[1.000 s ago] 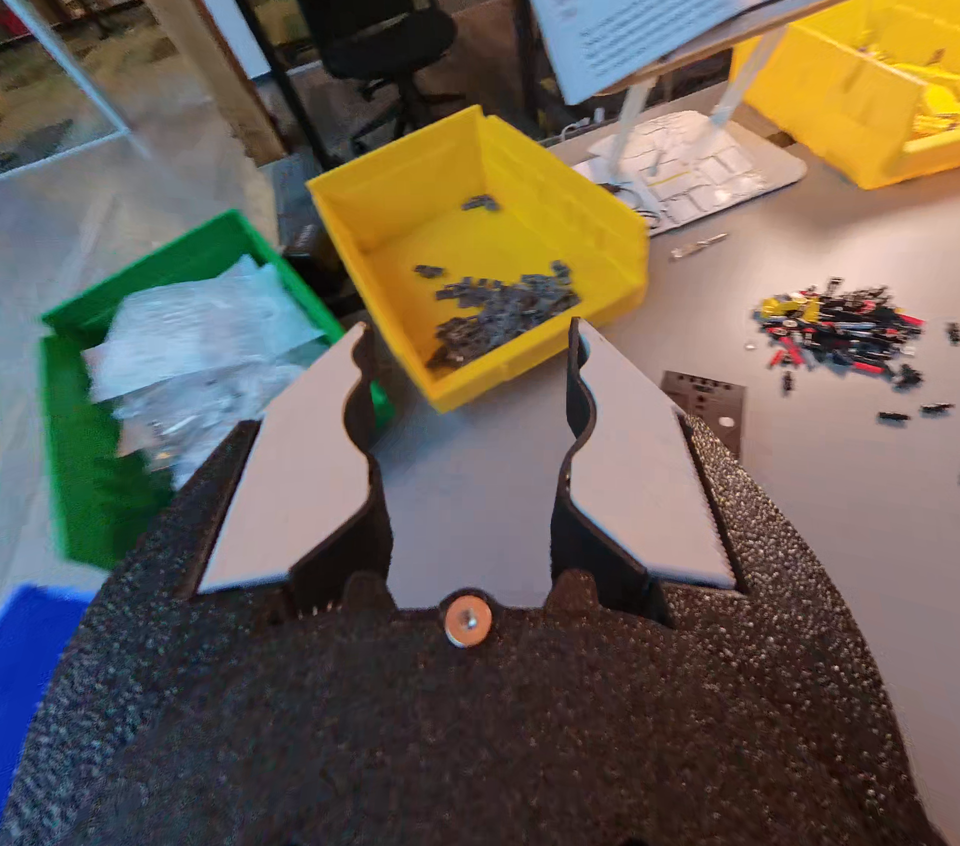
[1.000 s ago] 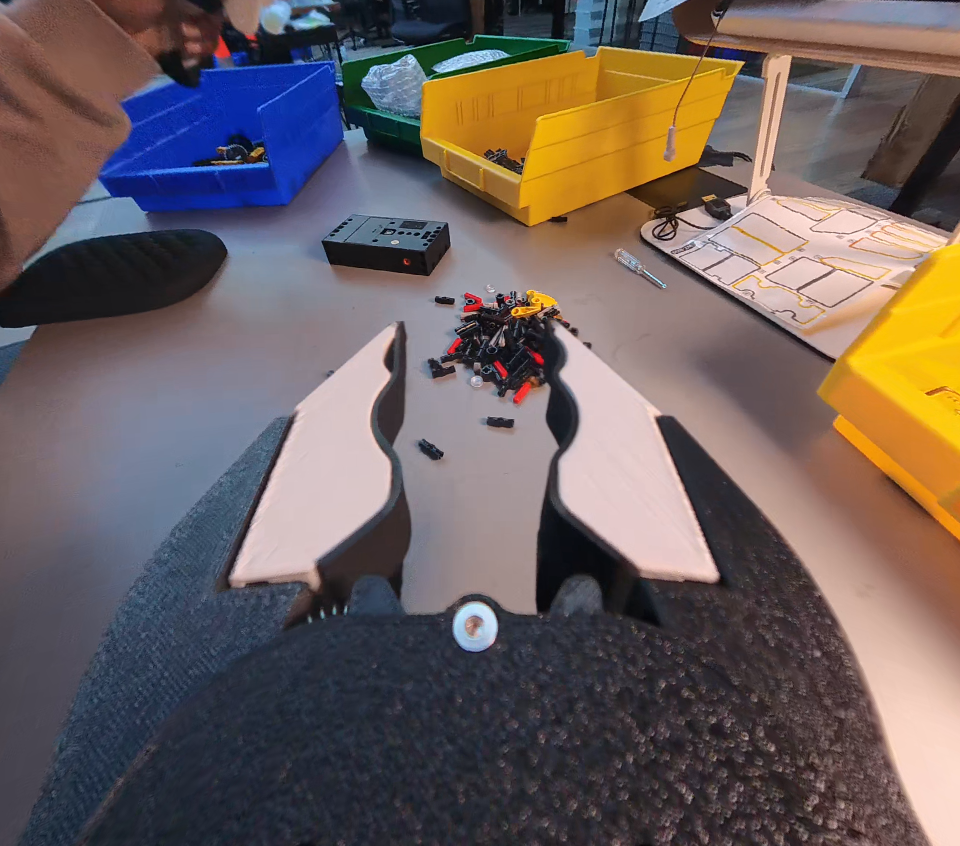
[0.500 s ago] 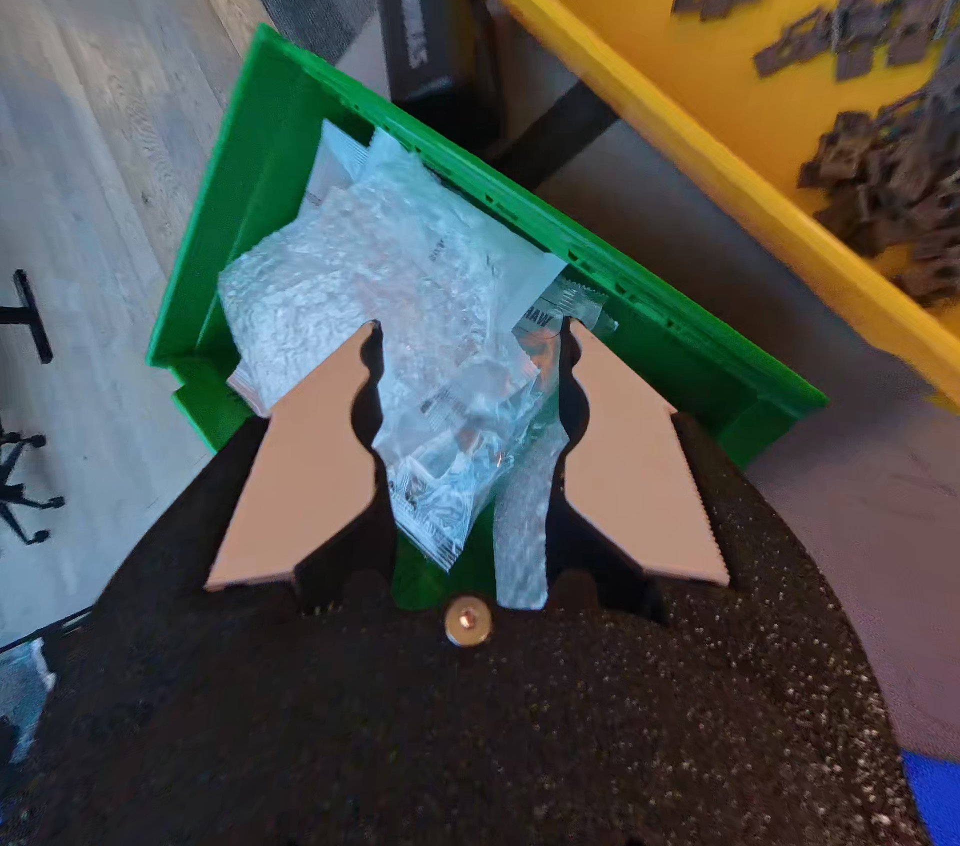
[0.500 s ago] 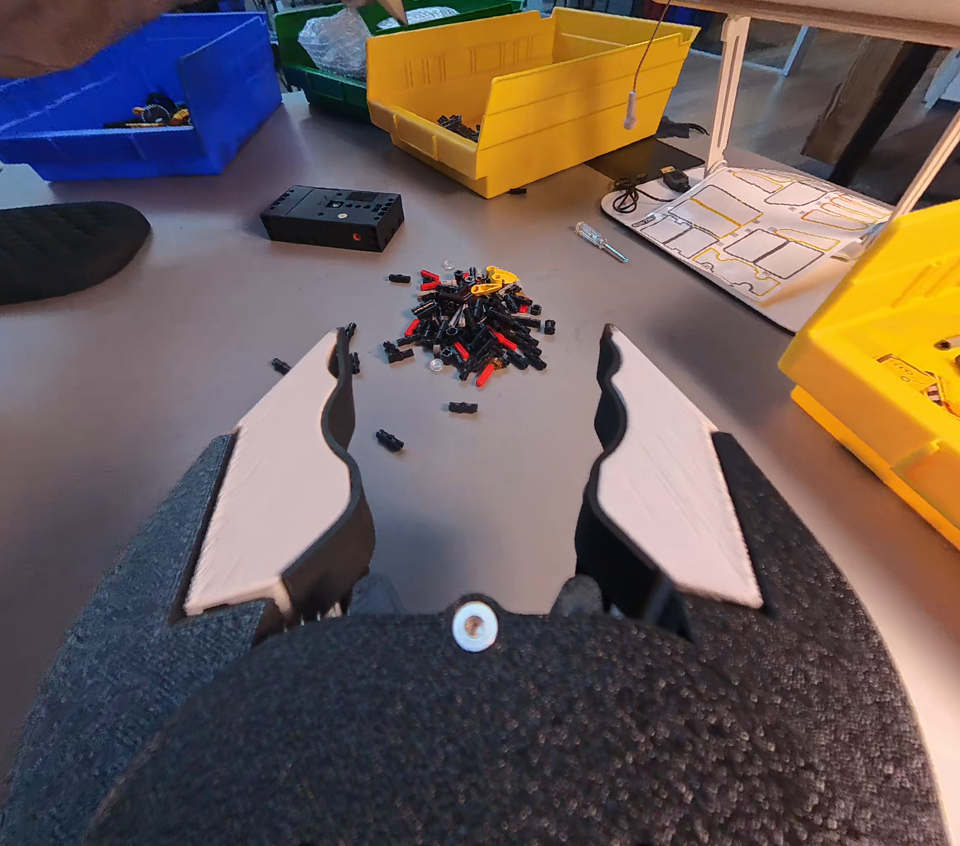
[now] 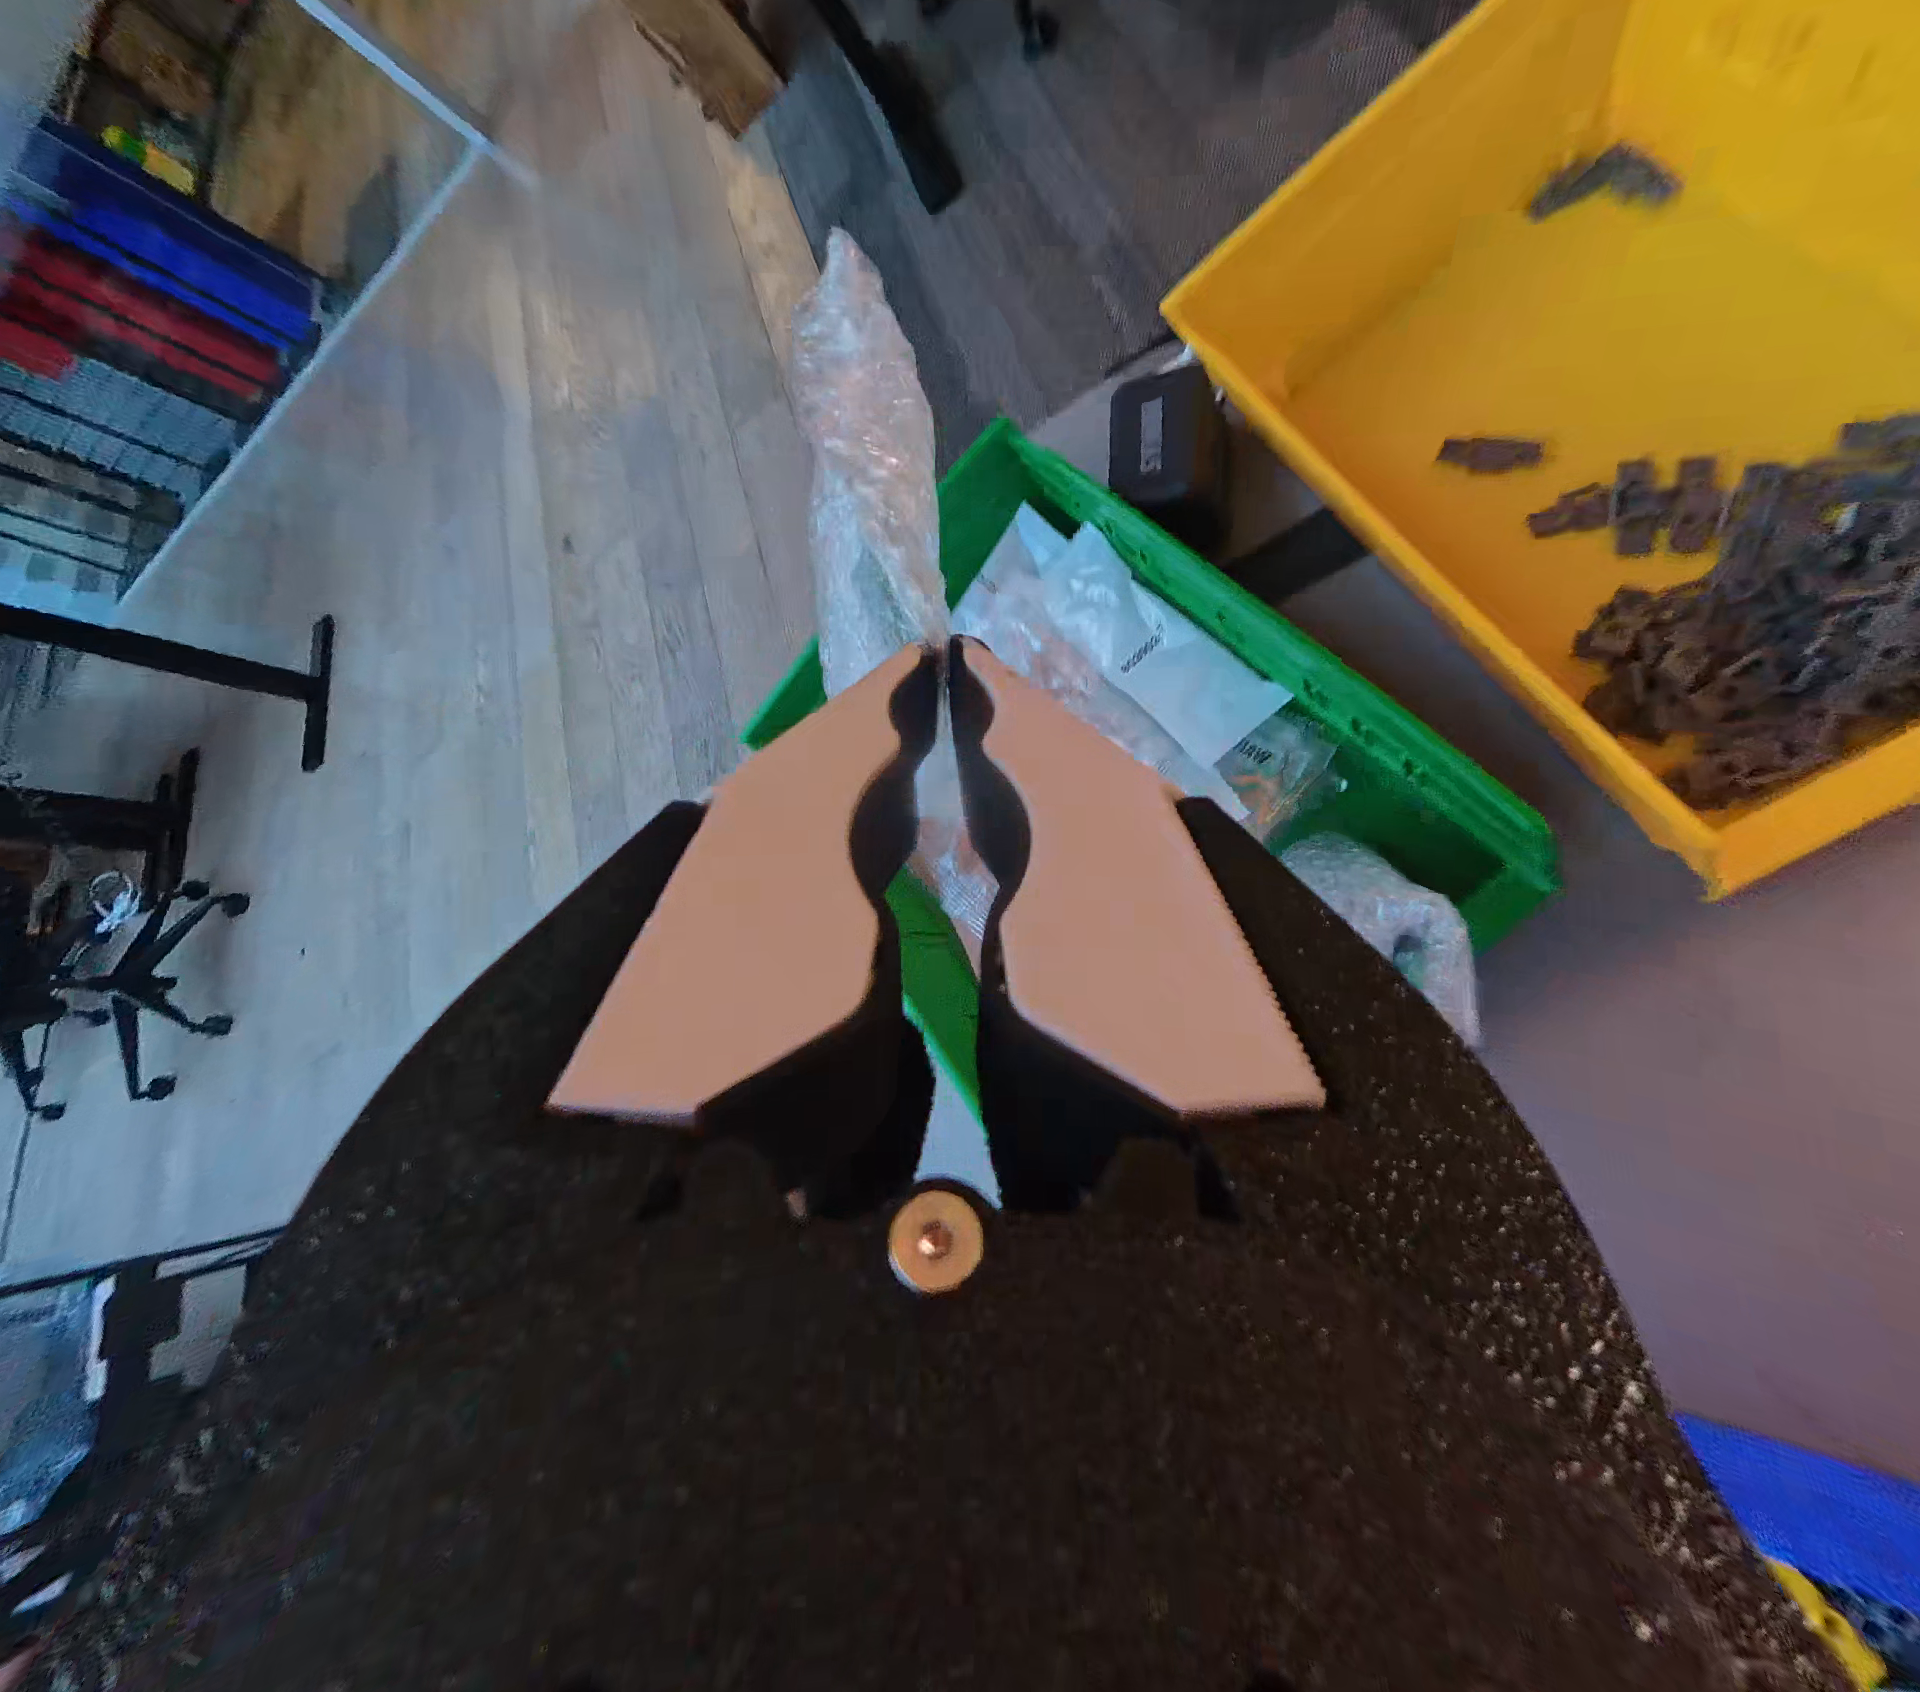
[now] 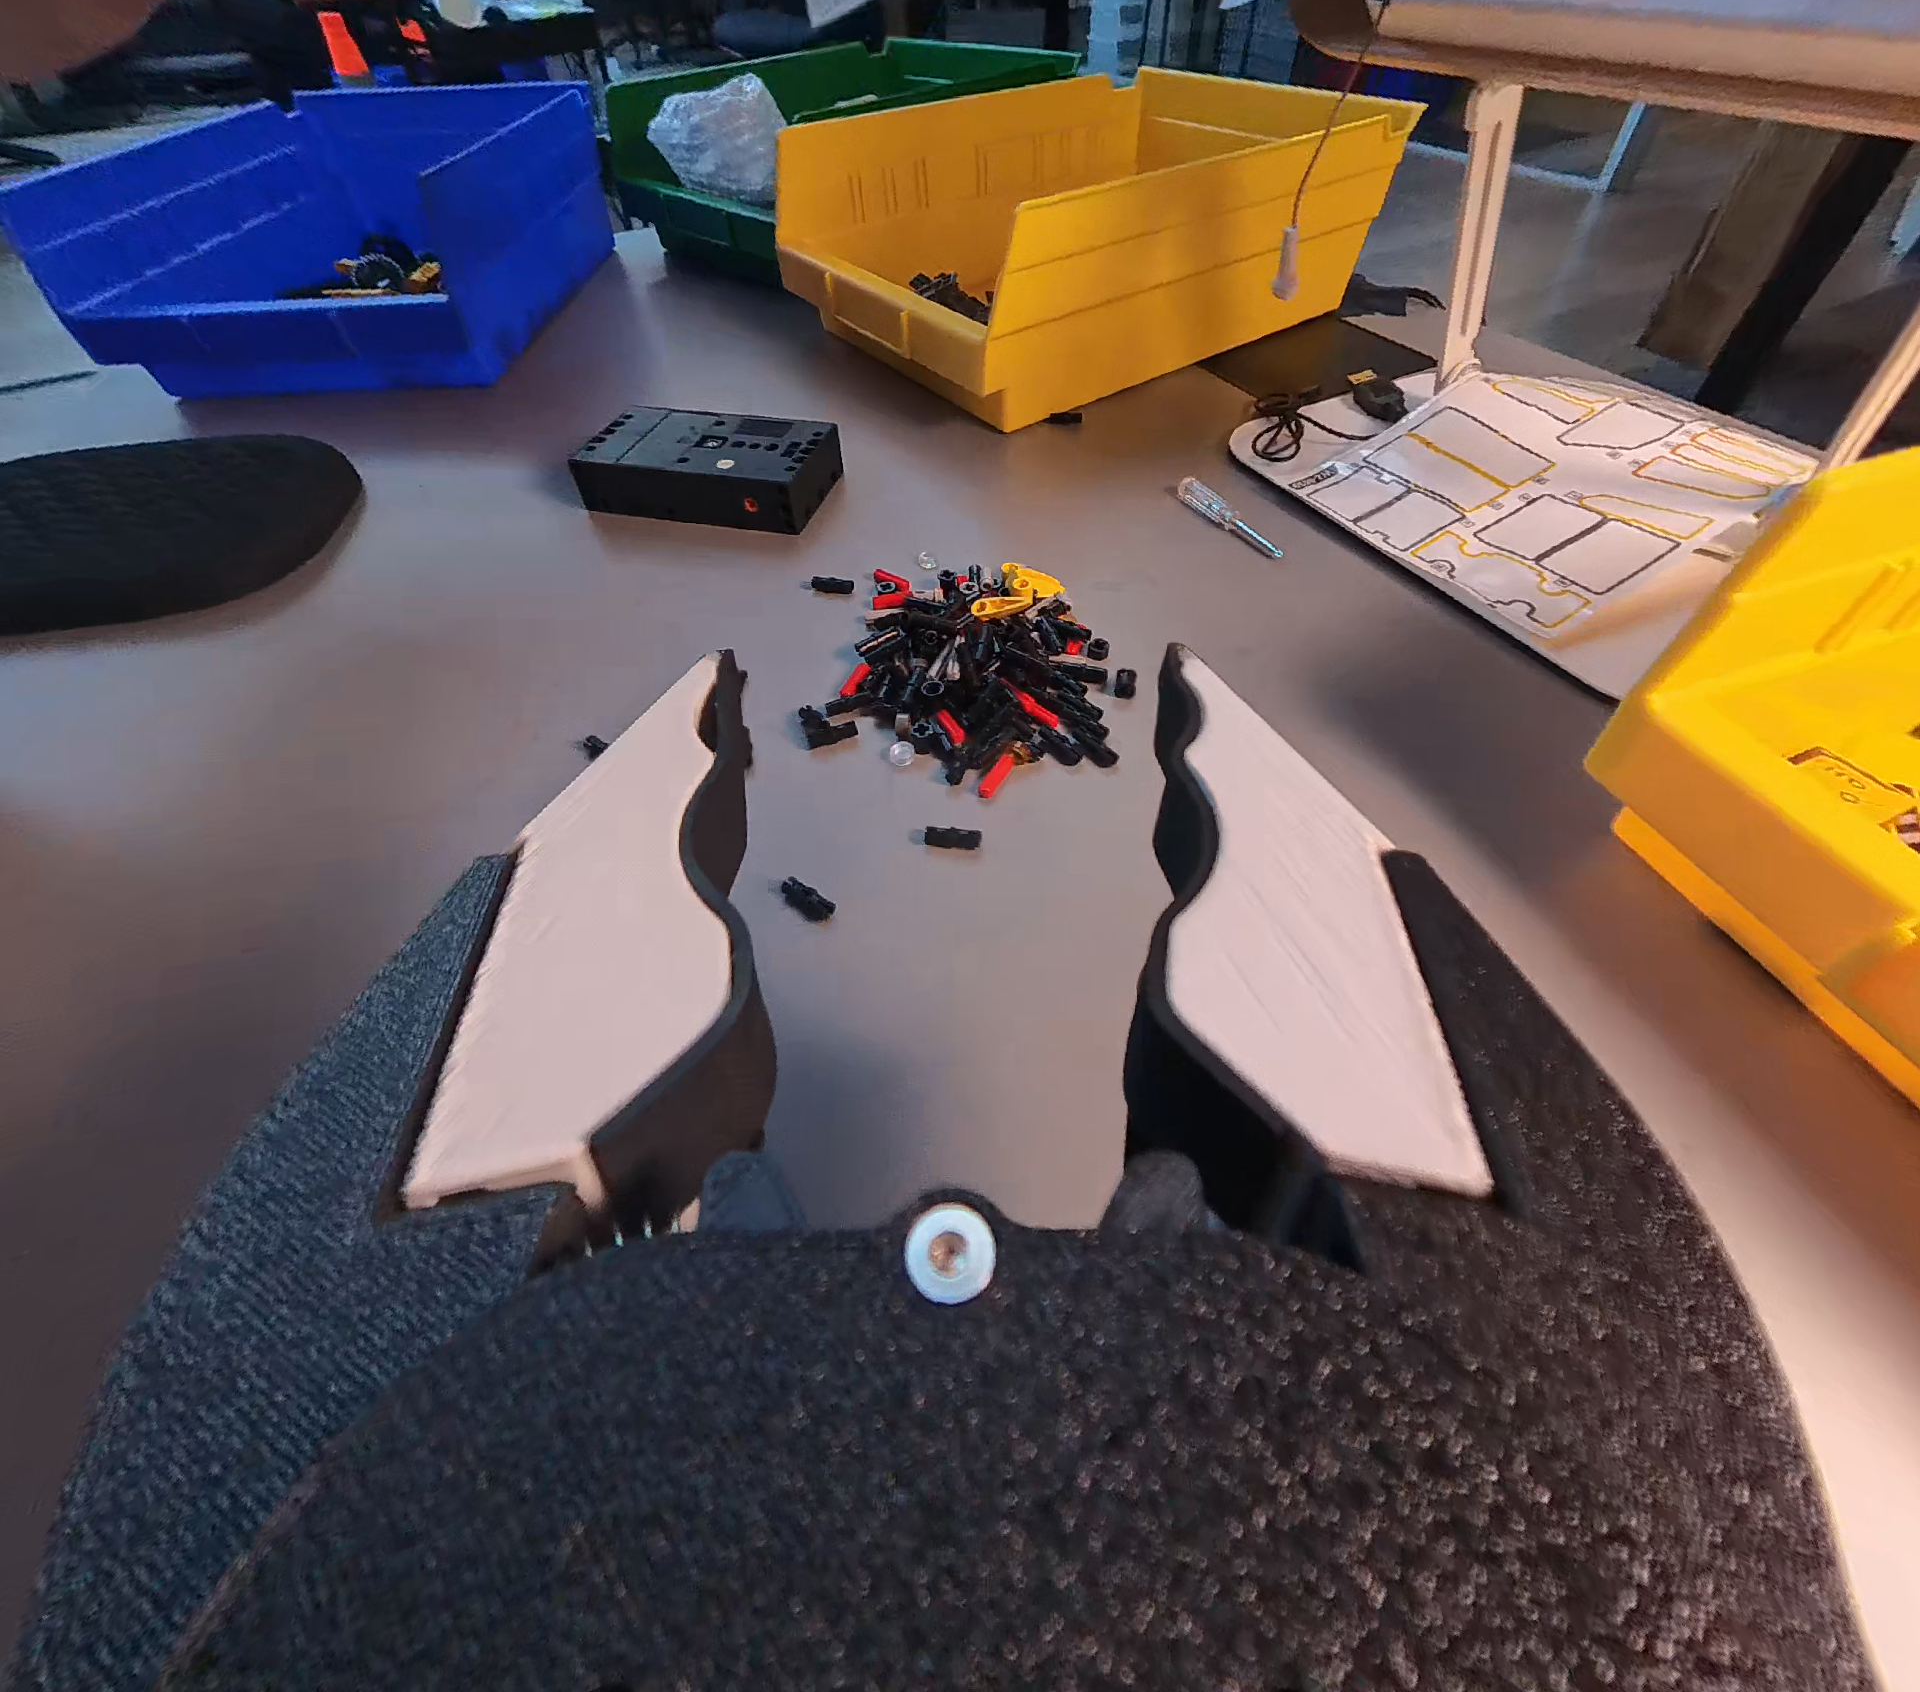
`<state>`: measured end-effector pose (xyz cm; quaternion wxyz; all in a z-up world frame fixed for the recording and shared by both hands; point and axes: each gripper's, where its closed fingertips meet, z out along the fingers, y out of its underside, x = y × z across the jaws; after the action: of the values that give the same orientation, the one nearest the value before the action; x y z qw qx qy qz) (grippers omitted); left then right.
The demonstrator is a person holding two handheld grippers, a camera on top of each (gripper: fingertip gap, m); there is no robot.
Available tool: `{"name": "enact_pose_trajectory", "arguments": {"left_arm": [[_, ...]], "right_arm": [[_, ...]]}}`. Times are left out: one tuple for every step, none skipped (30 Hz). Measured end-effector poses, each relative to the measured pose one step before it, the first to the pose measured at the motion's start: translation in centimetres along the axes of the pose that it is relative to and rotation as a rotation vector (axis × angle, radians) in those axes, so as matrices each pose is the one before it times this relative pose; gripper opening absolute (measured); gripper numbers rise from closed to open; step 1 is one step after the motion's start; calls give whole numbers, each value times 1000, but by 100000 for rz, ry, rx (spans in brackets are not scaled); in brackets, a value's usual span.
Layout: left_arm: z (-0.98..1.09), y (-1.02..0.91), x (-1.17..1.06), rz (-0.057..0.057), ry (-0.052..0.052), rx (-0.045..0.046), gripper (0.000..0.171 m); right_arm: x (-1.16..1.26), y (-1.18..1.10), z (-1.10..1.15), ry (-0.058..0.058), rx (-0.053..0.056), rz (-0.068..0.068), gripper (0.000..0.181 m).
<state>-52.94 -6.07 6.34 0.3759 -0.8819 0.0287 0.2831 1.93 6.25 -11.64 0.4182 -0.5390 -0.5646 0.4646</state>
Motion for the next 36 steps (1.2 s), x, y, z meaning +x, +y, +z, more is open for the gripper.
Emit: {"name": "enact_pose_trajectory", "arguments": {"left_arm": [[-2020,-1008,-14,-1832,614,4309,0],[-1831,-1022,156,-1233,72,4564,0],[-1608,-844,291,-297,-458,3430,0],[-1445,-824,737,-218,1276,3458,0],[-1284,-844,1180,83,2736,4006,0],[-1150,-876,1488,439,2778,4362,0],[-975,-805,1825,556,3219,4048,0],[-743,-785,2116,986,3188,4139,0],[-467,-705,2392,106,3211,4273,0],[-216,-698,2757,-1613,4210,5188,0],[39,-834,3187,-4138,6082,7571,0],[417,-558,3337,-6136,6776,7639,0],[785,-71,3310,-6034,6986,6584,0],[1023,256,2929,-5018,5515,6013,0],[1146,400,2571,-5379,4879,5571,0],[1255,438,2393,-6795,6076,5330,0],[1374,548,2031,-7979,5917,4600,0],[1438,669,1524,-7437,4197,3646,0],[1432,808,1166,-5475,2824,1936,0],[1323,833,953,-3077,1839,599,0],[1185,818,783,-1091,1082,-901,0],[970,773,696,-60,1248,-2386,0],[621,436,513,-189,1209,-1871,0],[181,-58,273,340,969,191,1],[-238,-445,289,1794,2644,1510,5],[-511,-522,52,2158,2569,910,18],[-676,-423,-221,1704,1784,520,28],[-767,-231,-567,657,302,103,36],[-817,30,-923,300,-1756,-617,42],[-811,233,-995,343,-2265,-412,48],[-719,364,-823,-831,-1342,66,55],[-635,544,-646,-2291,-71,-55,57],[-572,680,-563,-3564,496,-735,57],[-514,744,-457,-3216,954,-942,57],[-412,980,-264,-2097,1525,-2283,58],[-256,1307,-36,-1756,2428,-4098,60]], "right_arm": [[-372,-125,9,-777,-80,-1255,79],[-361,-142,2,-617,39,-1375,79],[-302,-171,8,-168,218,-1446,78],[-299,-189,7,-214,244,-1270,78],[-319,-193,7,-480,170,-905,77],[-275,-236,8,-307,503,-493,77],[-314,-336,-7,-537,998,5,77],[-353,-366,9,-845,1132,534,76],[-335,-376,85,-728,1111,1193,75],[-377,-348,240,-902,612,1463,76],[-471,-406,426,-847,533,1102,80],[-423,-534,565,509,1041,306,83],[-575,-527,713,754,499,-1635,85],[-869,-467,867,106,-397,-3448,88],[-913,-480,975,634,-829,-4100,91],[-902,-608,1036,884,-502,-3963,94],[-874,-759,1038,624,76,-3343,95],[-651,-857,997,1376,604,-2574,97],[-328,-830,932,2455,871,-2337,97],[-46,-541,865,2872,-223,-2215,97],[263,-216,694,3071,-1011,-1530,96],[803,-115,282,4442,65,-252,82],[745,28,-54,1772,960,785,47],[559,113,-300,-1429,1310,2674,17],[248,21,-462,-4840,2157,5621,9],[-186,-350,-680,-8422,4473,7986,6],[-367,-604,-861,-9992,5728,9906,6],[-378,-583,-900,-9755,4834,10708,5],[-123,-414,-823,-7465,3185,10519,6],[185,-192,-737,-4365,1694,8541,4],[139,158,-626,-3588,-272,5391,3],[-56,500,-498,-3731,-1872,3112,2],[-68,714,-364,-3020,-2615,2503,2],[-43,723,-255,-2144,-1995,2338,2],[-162,572,-220,-2516,-698,2386,2],[-479,323,-210,-4328,994,3048,2]]}}
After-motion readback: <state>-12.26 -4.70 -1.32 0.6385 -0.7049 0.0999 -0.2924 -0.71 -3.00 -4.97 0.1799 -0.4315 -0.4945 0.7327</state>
